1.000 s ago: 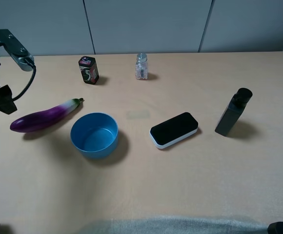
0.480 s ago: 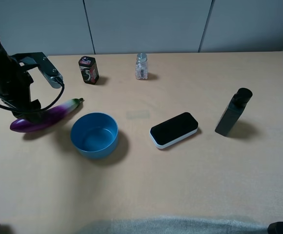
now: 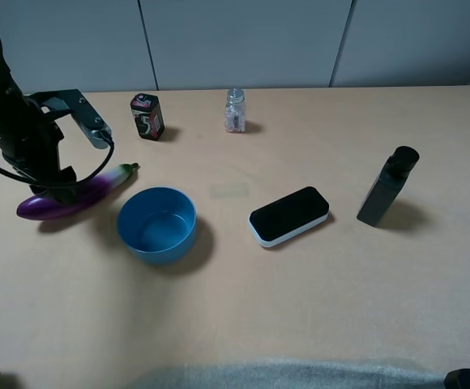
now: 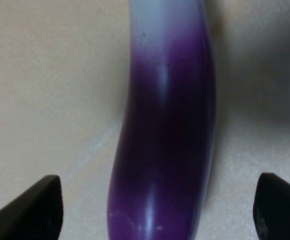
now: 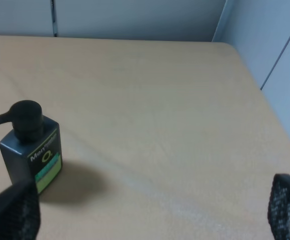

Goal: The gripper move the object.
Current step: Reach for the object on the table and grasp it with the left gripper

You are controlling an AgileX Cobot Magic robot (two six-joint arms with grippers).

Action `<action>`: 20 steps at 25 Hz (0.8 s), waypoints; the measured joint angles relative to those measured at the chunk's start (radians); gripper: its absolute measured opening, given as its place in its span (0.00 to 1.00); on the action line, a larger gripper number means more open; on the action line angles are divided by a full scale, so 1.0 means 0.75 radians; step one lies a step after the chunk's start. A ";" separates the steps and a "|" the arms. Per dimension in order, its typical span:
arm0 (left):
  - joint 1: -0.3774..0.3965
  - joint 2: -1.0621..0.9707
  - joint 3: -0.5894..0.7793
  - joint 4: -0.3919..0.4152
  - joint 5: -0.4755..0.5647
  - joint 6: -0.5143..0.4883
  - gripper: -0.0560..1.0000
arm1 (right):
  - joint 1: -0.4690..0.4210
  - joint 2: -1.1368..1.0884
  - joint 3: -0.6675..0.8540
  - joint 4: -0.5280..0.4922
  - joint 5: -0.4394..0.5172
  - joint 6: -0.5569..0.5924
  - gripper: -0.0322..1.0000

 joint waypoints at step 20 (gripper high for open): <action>0.000 0.129 -0.002 0.000 -0.100 -0.001 0.84 | 0.000 0.000 0.000 0.000 0.000 0.000 0.70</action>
